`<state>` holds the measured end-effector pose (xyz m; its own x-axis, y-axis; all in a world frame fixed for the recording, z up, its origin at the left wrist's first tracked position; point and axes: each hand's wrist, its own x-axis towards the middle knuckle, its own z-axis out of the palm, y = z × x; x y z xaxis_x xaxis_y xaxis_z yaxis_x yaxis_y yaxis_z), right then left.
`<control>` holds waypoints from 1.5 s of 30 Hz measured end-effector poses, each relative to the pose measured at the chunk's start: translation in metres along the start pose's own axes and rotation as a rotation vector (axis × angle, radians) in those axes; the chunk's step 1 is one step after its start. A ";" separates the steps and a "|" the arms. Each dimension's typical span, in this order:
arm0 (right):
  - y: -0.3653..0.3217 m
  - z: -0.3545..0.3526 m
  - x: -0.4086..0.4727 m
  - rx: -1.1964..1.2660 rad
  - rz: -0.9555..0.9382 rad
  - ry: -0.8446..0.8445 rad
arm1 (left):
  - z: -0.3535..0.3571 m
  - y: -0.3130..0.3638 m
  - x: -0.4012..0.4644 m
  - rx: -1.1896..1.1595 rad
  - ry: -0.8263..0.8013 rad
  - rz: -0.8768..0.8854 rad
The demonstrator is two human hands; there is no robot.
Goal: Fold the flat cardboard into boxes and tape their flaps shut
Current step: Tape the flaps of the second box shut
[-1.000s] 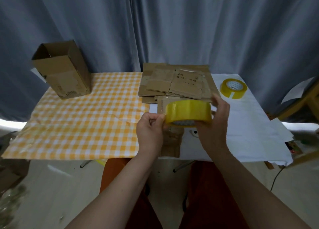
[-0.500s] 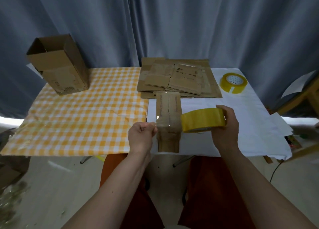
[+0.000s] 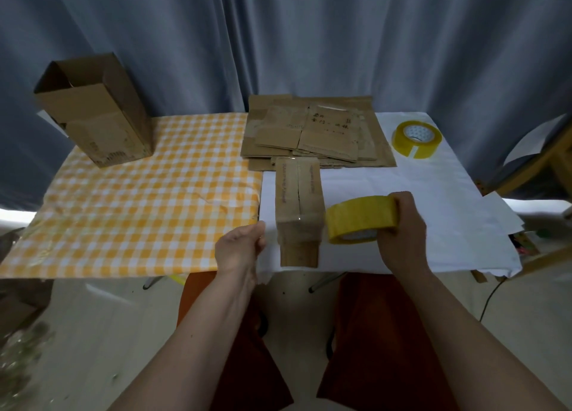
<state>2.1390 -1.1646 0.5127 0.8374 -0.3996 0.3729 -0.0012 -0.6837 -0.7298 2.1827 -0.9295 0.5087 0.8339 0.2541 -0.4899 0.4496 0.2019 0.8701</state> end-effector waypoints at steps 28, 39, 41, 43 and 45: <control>0.044 0.052 0.028 -0.451 0.140 -0.271 | 0.058 -0.038 0.047 0.323 0.159 0.151; 0.049 0.054 0.030 -0.399 0.172 -0.287 | 0.052 -0.039 0.041 0.574 0.233 0.309; 0.049 0.052 0.029 -0.388 0.179 -0.298 | 0.055 -0.029 0.032 0.551 0.255 0.533; 0.048 0.051 0.029 -0.373 0.166 -0.308 | 0.064 -0.018 0.027 0.670 0.092 0.592; 0.045 0.051 0.028 -0.351 0.141 -0.330 | 0.076 -0.009 0.030 0.939 -0.026 0.501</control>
<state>2.1901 -1.1758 0.4614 0.9440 -0.3272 0.0422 -0.2629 -0.8236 -0.5025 2.2277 -0.9958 0.4907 0.9939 0.0829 -0.0724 0.1100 -0.7335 0.6707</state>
